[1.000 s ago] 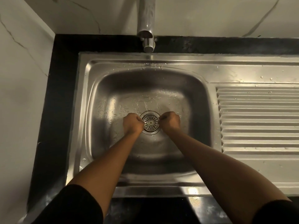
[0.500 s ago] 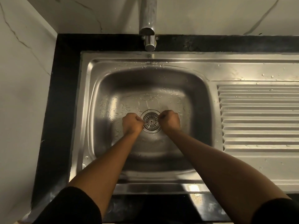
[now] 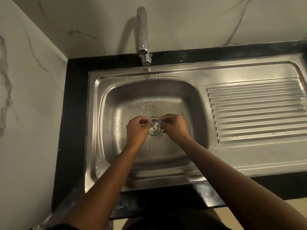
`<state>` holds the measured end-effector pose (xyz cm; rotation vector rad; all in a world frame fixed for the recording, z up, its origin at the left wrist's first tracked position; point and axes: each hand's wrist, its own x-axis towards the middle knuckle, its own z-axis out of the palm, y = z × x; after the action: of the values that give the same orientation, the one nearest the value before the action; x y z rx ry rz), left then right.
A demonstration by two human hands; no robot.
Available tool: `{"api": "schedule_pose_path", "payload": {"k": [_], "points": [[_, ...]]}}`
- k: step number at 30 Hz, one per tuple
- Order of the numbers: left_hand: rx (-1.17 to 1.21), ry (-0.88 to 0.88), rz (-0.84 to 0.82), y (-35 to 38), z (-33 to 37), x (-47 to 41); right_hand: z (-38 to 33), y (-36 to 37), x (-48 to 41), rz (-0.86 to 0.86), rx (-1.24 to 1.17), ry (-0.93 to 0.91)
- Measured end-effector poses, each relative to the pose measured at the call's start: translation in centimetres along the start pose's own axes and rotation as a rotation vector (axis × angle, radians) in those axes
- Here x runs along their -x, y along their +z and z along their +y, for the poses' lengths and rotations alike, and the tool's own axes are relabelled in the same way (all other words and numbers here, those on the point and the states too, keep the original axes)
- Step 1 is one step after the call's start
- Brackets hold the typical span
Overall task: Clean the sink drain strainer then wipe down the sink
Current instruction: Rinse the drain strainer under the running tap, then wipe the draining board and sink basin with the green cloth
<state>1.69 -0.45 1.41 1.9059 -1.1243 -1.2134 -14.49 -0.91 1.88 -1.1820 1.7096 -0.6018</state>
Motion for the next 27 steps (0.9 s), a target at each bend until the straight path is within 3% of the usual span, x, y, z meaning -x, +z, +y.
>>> {"api": "schedule_pose_path", "payload": {"k": [10, 19, 27], "points": [[0.178, 0.132, -0.112, -0.2, 7.0, 6.2, -3.9, -6.8, 8.0, -0.013, -0.508, 0.029], [0.185, 0.236, -0.286, 5.9, 11.9, 12.5, -1.1, -16.1, 13.3, 0.168, -0.630, -0.020], [0.138, 0.295, -0.346, 15.8, 14.9, 20.2, 5.8, -26.7, 18.4, 0.268, -0.614, -0.051]]}}
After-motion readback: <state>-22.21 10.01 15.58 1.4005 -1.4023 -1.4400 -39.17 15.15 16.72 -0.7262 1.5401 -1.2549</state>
